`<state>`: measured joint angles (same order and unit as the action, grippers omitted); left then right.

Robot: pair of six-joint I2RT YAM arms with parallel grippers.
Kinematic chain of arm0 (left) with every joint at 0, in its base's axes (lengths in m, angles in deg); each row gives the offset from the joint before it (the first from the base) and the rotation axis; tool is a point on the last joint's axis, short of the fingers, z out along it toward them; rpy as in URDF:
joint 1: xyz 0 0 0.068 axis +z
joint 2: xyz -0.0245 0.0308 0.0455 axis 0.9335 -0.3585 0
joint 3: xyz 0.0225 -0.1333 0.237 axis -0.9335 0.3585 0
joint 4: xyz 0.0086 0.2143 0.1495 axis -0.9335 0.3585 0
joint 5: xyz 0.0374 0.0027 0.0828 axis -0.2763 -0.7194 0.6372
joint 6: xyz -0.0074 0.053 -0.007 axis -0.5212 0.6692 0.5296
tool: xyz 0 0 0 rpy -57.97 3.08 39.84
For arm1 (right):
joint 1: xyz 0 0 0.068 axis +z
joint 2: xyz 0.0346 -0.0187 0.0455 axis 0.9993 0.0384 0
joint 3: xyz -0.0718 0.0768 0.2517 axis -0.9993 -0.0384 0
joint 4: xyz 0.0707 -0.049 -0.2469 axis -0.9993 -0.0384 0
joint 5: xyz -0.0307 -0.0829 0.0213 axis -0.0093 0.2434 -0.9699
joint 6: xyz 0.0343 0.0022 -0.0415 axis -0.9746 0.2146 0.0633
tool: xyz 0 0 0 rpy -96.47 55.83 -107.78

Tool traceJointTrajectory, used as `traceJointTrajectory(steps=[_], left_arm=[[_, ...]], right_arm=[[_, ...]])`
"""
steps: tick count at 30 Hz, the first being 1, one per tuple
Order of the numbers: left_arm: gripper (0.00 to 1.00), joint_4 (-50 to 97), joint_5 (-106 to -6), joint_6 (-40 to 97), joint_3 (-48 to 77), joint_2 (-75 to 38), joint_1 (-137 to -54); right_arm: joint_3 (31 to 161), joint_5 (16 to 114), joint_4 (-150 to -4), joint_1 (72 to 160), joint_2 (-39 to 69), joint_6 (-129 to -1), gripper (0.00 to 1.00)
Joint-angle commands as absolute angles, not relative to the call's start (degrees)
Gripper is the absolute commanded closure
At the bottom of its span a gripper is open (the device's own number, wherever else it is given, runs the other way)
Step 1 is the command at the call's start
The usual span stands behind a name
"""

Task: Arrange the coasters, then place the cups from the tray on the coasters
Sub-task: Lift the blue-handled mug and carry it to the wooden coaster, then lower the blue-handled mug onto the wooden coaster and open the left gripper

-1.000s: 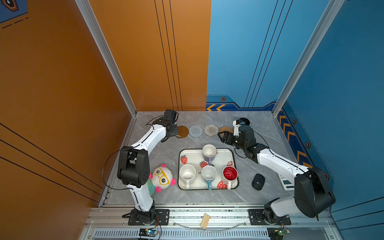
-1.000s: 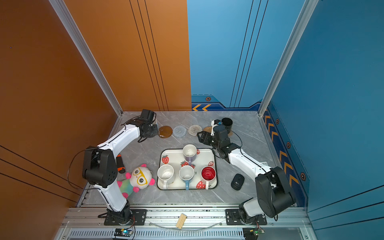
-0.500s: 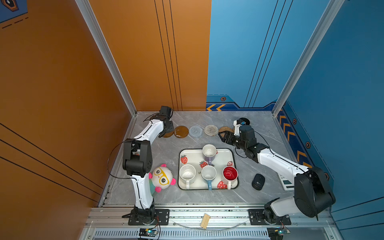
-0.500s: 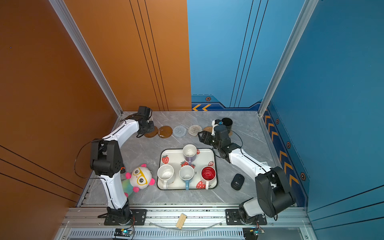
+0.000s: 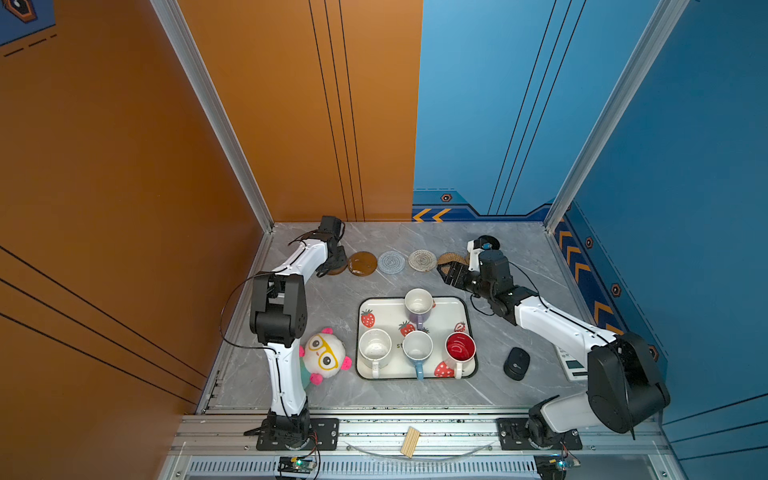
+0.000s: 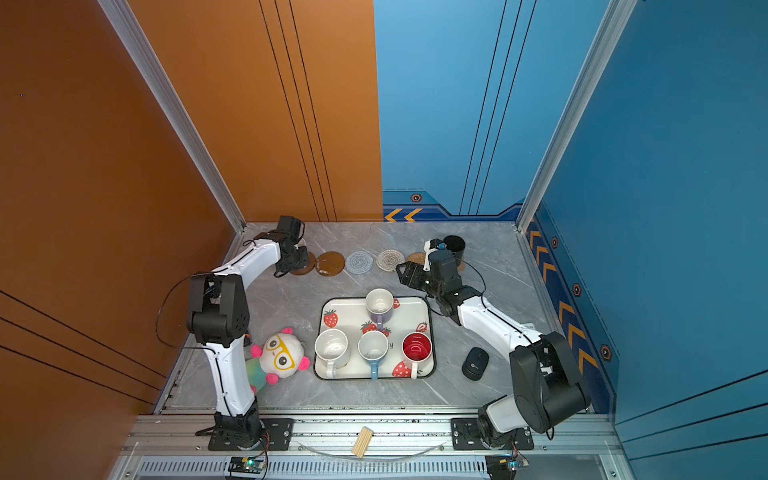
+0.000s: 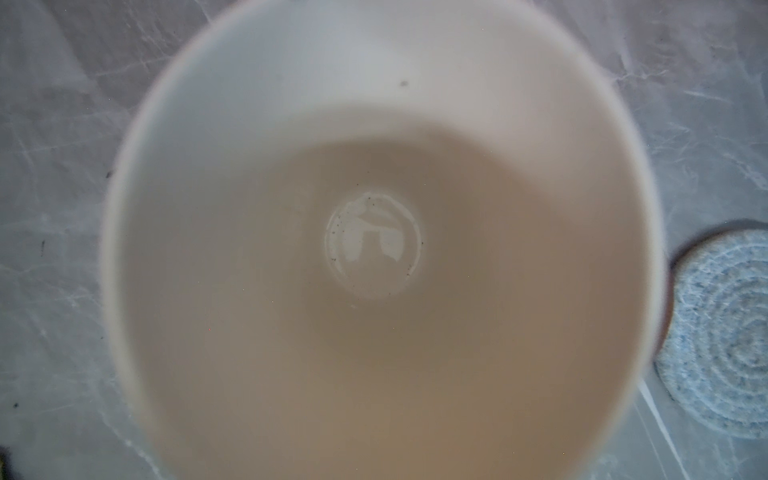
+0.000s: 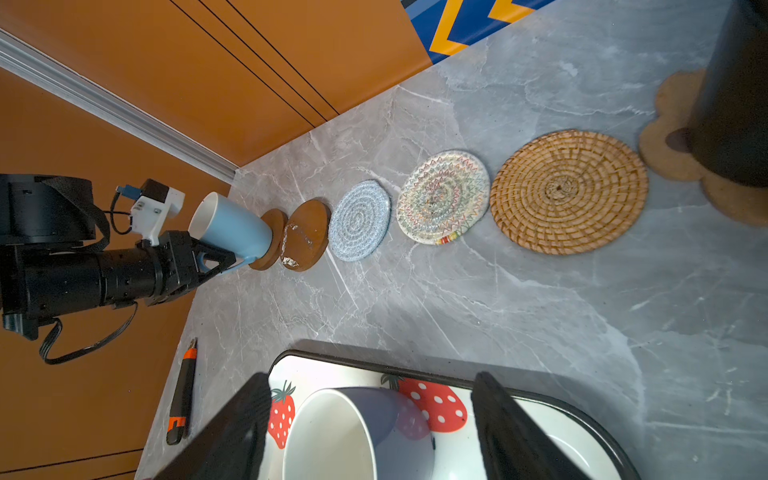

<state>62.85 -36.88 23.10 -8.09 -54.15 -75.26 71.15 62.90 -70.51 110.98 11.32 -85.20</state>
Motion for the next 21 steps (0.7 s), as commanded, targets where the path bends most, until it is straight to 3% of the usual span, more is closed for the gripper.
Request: traceJointTrajectory(steps=[1,17,21], left_arm=[[1.00,60.91,-37.19,22.82,-11.12,-54.61,-74.79],[1.00,60.78,-37.96,23.26,-11.05,-55.51,-74.70],[0.90,60.78,-38.00,23.26,-10.95,-55.40,-74.67]], right_arm=[[71.29,61.79,-70.10,110.48,12.24,-85.87,0.26],[71.99,61.49,-70.18,110.48,13.12,-85.95,0.26],[72.15,61.33,-70.20,110.48,13.21,-85.92,0.25]])
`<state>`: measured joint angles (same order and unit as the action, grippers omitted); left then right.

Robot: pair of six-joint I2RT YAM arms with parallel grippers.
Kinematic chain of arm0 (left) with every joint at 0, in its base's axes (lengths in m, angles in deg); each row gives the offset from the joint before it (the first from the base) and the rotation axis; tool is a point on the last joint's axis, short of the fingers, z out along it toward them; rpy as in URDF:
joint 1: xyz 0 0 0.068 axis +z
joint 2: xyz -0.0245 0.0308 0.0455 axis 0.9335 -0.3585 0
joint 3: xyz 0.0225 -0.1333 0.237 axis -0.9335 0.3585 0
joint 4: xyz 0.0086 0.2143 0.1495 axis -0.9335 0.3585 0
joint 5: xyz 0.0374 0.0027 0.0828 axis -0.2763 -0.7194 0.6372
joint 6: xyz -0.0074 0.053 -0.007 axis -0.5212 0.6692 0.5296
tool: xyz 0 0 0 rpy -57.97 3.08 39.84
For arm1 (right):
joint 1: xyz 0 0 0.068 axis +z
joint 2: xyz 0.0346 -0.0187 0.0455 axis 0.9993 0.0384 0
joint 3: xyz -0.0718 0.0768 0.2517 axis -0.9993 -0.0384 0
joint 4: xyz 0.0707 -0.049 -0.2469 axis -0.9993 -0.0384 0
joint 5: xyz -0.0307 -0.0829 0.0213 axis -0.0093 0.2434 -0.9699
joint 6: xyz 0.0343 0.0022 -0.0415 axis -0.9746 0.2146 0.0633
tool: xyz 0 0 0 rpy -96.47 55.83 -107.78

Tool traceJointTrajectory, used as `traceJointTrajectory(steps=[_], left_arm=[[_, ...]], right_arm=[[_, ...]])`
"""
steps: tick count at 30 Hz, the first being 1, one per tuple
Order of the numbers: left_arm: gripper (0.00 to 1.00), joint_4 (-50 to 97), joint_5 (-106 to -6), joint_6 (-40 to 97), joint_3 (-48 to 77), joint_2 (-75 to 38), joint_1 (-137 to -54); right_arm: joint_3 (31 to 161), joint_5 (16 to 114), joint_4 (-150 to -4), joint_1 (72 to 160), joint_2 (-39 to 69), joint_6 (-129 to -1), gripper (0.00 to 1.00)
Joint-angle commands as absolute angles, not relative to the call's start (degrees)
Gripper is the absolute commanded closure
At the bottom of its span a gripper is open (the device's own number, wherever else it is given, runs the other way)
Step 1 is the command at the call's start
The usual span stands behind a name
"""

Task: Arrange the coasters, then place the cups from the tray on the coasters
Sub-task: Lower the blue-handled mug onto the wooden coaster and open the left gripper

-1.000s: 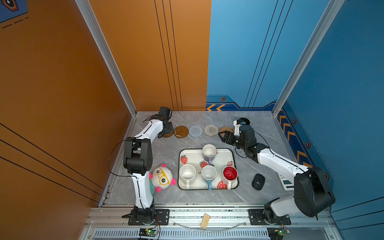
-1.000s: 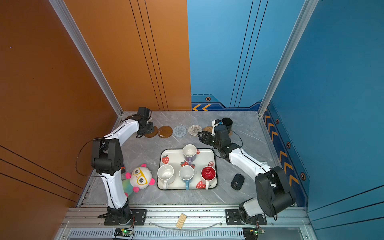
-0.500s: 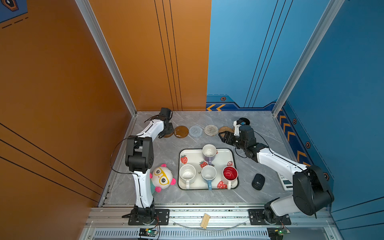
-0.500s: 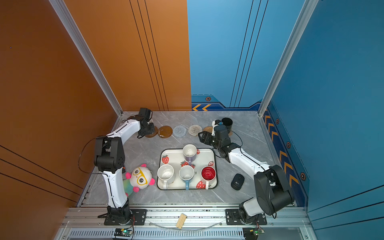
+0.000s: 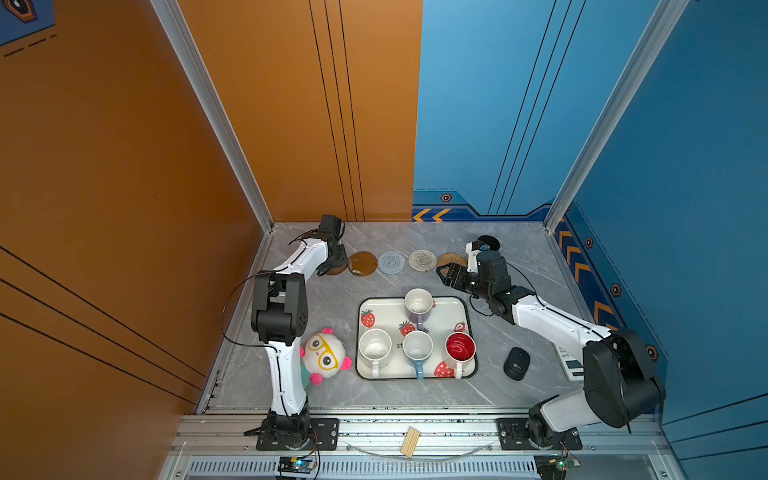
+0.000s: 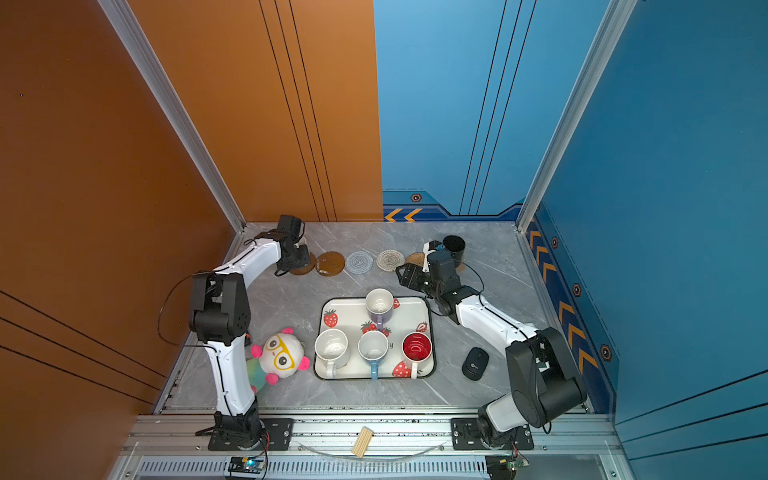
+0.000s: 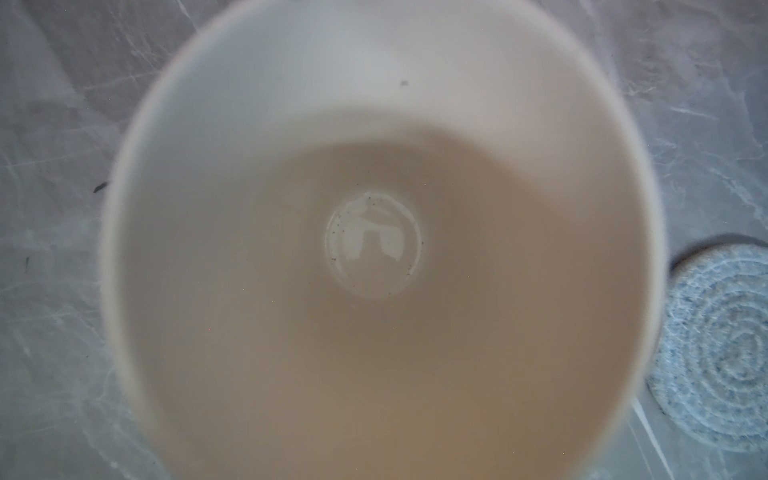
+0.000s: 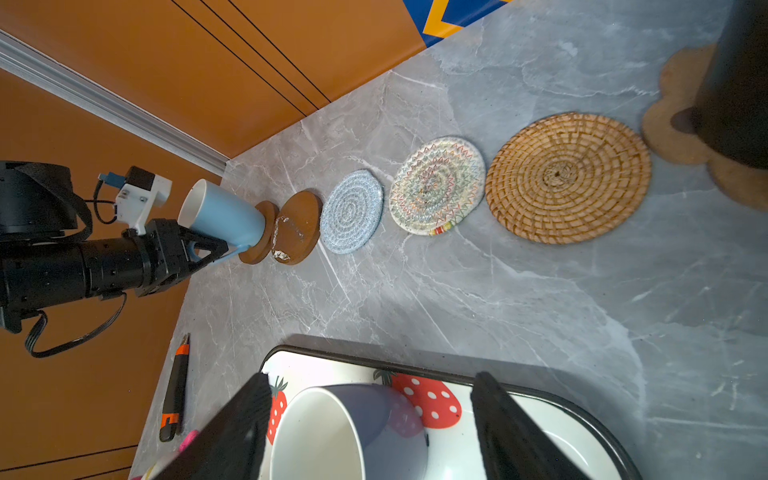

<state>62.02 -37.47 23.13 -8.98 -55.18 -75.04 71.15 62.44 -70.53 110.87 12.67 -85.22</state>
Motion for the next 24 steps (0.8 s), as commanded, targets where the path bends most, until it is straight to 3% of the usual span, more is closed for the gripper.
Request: traceJointTrajectory(steps=[1,19,24], left_arm=[[0.89,60.84,-37.98,23.26,-10.95,-55.42,-74.65],[0.50,61.48,-37.51,24.05,-9.53,-52.87,-74.79],[0.43,61.43,-34.58,24.39,-6.39,-48.86,-75.58]], right_arm=[[72.05,61.41,-70.20,110.48,13.22,-85.94,0.25],[72.35,60.90,-70.86,110.65,12.43,-85.77,0.26],[72.29,61.00,-71.07,110.91,11.81,-85.54,0.26]])
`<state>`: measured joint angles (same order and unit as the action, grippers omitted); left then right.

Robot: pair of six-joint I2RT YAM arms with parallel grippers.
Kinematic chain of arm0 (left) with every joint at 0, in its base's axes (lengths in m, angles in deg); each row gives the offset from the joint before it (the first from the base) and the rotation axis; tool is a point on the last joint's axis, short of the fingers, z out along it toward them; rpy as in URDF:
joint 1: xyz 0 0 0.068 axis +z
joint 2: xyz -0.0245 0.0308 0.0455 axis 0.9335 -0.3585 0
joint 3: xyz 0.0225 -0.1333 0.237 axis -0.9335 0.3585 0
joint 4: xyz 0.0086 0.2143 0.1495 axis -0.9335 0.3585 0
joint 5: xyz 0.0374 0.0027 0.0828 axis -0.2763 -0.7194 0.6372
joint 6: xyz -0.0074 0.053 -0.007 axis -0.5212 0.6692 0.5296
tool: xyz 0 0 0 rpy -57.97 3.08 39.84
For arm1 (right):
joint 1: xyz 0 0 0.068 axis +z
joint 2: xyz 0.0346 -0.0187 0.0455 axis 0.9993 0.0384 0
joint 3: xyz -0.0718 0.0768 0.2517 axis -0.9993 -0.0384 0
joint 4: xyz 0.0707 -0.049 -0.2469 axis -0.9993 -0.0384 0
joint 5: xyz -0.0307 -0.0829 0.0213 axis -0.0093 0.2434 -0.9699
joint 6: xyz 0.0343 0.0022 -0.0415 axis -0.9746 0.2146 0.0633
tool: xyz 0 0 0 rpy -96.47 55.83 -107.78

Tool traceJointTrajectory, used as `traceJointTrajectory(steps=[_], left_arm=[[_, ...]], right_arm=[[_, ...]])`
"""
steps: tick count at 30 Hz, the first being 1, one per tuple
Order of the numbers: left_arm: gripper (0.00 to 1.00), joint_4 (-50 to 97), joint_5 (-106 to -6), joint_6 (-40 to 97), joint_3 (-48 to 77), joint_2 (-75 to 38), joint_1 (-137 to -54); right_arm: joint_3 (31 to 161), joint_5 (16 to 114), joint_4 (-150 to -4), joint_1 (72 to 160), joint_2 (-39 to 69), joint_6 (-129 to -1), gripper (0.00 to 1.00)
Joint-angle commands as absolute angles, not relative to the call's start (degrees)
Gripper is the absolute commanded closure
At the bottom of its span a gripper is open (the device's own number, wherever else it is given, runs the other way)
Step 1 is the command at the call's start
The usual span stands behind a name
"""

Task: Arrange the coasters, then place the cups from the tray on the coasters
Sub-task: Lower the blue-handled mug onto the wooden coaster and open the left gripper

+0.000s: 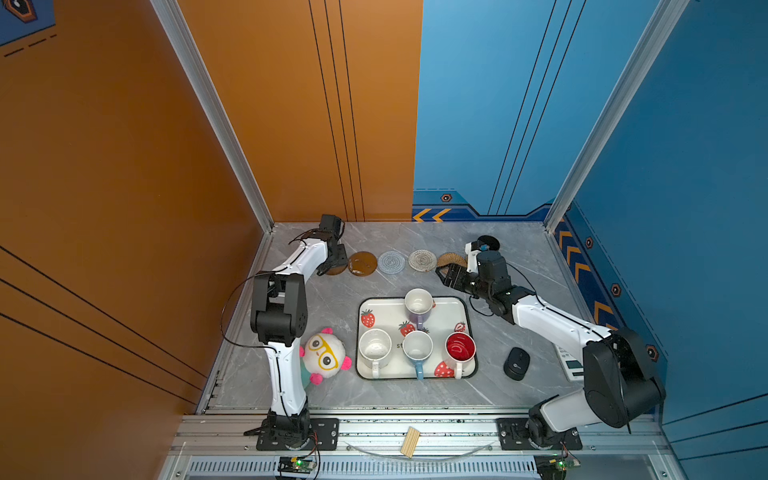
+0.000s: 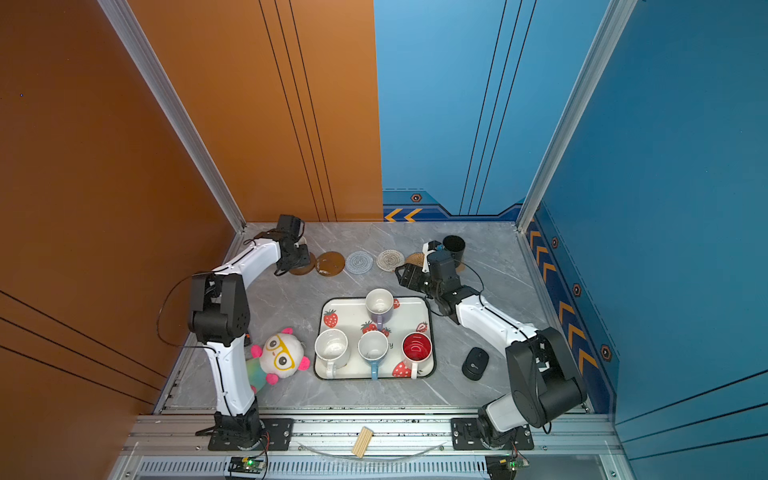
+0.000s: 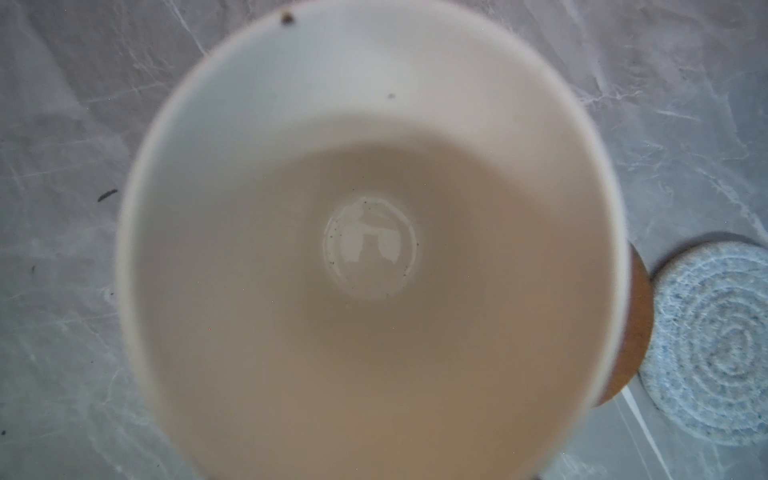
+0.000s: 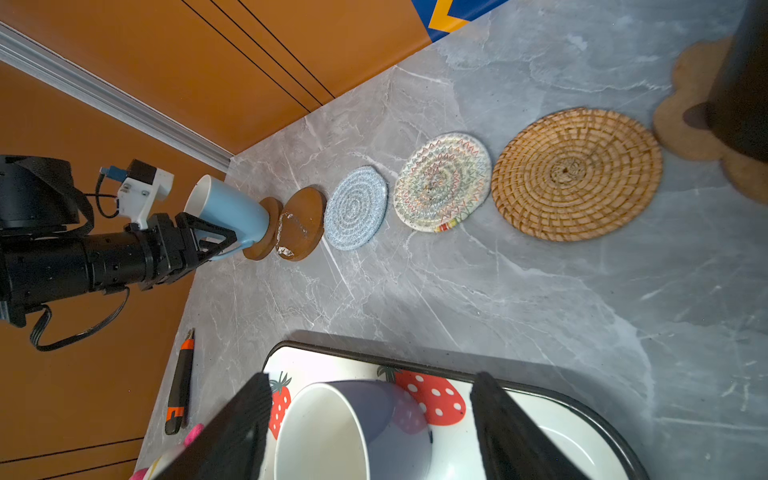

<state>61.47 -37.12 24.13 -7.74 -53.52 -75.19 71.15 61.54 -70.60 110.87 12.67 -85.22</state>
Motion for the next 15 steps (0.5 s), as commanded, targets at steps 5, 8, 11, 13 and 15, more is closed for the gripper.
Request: traceJointTrajectory(steps=[5,8,11,13,15], left_arm=[[0.40,61.36,-31.64,25.43,-3.13,-43.63,-77.04],[0.39,61.19,-29.54,26.09,-1.33,-40.17,-78.46],[0.38,60.10,-27.37,27.15,0.88,-36.74,-80.79],[0.37,59.02,-26.37,27.52,2.54,-34.34,-82.75],[0.36,57.75,-25.59,27.90,4.22,-31.83,-84.81]], right_arm=[[72.21,61.37,-71.51,111.33,10.98,-85.47,0.26],[72.19,61.74,-71.86,111.70,10.42,-85.30,0.26],[72.31,62.35,-72.37,112.11,9.88,-85.16,0.26],[72.46,62.83,-72.87,112.62,9.40,-84.99,0.26],[72.36,63.32,-73.31,113.10,8.94,-84.68,0.26]])
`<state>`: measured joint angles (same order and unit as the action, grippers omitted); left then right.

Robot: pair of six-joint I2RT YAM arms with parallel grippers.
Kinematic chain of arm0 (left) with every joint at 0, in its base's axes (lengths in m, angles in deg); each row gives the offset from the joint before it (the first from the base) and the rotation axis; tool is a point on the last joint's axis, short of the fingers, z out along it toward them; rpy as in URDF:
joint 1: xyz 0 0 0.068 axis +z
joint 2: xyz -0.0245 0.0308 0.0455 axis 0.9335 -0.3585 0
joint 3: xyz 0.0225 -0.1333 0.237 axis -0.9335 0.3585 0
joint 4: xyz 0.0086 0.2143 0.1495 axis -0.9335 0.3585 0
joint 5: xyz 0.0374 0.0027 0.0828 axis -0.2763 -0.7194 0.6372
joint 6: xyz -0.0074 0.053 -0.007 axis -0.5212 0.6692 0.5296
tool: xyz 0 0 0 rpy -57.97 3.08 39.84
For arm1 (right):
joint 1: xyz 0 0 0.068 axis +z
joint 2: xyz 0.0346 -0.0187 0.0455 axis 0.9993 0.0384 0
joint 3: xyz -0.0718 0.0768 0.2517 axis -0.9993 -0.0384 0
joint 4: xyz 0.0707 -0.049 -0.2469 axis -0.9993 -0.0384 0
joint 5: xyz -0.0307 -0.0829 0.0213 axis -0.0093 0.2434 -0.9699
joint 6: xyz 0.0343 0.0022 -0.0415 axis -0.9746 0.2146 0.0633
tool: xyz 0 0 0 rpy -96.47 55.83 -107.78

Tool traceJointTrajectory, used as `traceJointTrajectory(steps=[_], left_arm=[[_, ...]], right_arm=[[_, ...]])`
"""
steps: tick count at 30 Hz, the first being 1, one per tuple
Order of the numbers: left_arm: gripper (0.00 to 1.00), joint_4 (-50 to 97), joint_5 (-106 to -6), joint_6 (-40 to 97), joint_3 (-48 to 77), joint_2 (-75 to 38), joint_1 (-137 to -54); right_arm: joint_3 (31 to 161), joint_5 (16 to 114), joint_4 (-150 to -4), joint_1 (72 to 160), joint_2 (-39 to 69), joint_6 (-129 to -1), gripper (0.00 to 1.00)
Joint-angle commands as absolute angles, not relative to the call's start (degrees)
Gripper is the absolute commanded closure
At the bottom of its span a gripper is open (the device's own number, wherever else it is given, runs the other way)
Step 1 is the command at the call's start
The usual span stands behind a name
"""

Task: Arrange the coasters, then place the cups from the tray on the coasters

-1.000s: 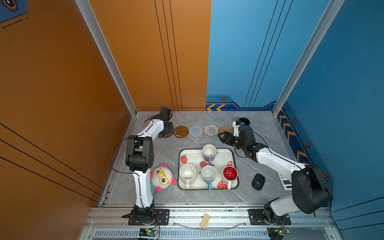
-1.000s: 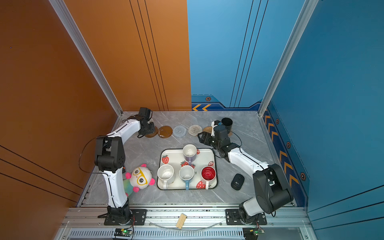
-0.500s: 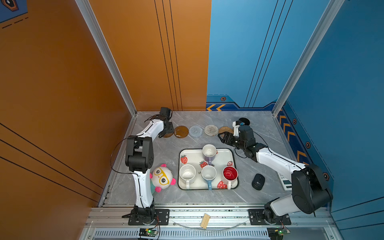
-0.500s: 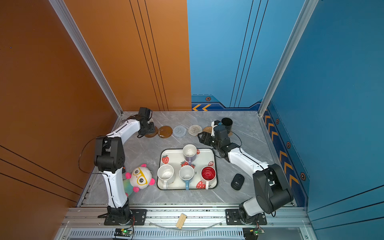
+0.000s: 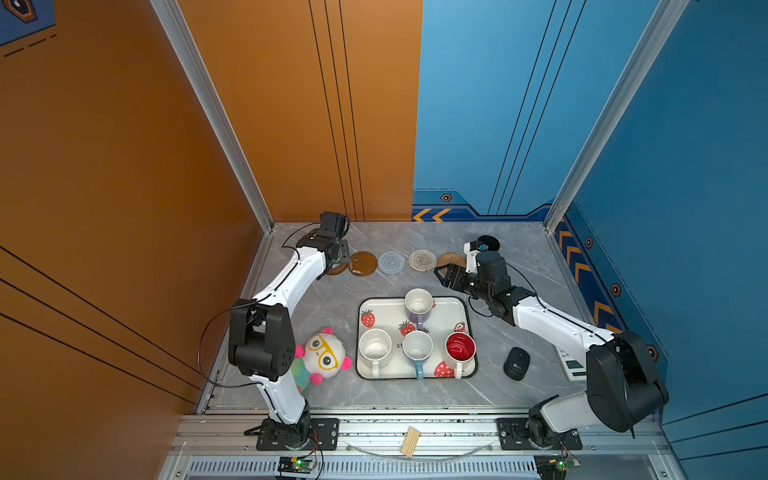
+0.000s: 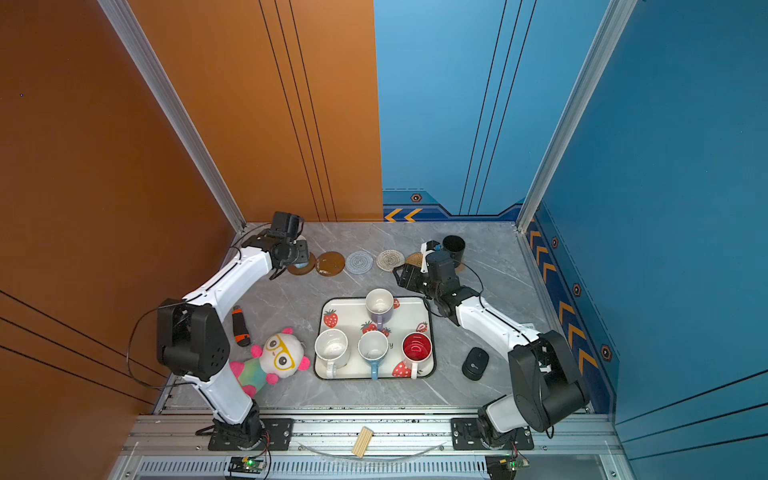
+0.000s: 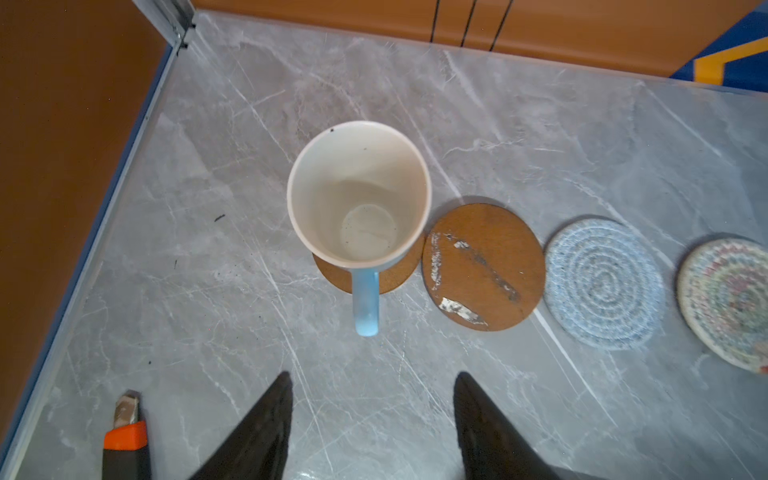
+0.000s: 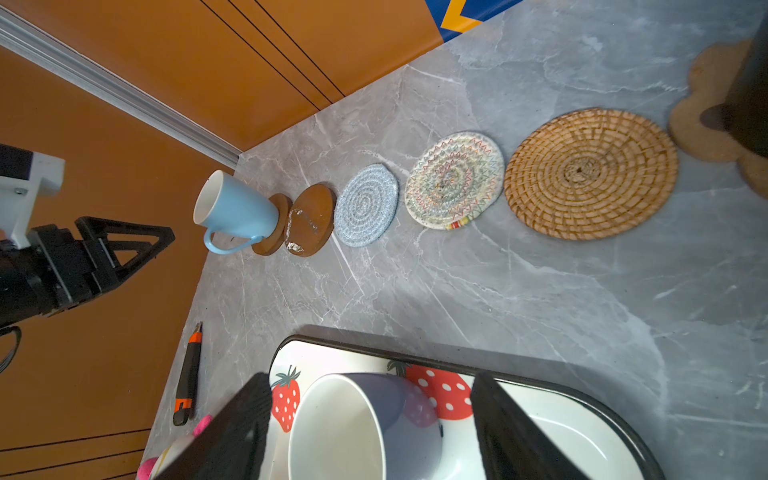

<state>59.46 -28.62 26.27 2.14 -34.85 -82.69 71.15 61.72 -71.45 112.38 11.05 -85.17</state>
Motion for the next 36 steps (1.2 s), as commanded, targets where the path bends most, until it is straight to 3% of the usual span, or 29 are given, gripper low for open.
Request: traceJointTrajectory(steps=[1,21,36], left_arm=[[0.36,57.20,-24.97,27.99,5.03,-30.52,-86.03],[0.24,35.97,-11.06,35.68,17.32,-14.51,-116.08],[0.18,29.41,-10.02,39.11,23.42,-12.62,-119.40]], right_arm=[[72.53,63.56,-73.57,113.41,8.62,-84.60,0.26],[77.70,69.85,-82.79,120.62,5.77,-80.36,0.26],[80.72,78.54,-99.54,123.90,-1.60,-76.11,0.25]])
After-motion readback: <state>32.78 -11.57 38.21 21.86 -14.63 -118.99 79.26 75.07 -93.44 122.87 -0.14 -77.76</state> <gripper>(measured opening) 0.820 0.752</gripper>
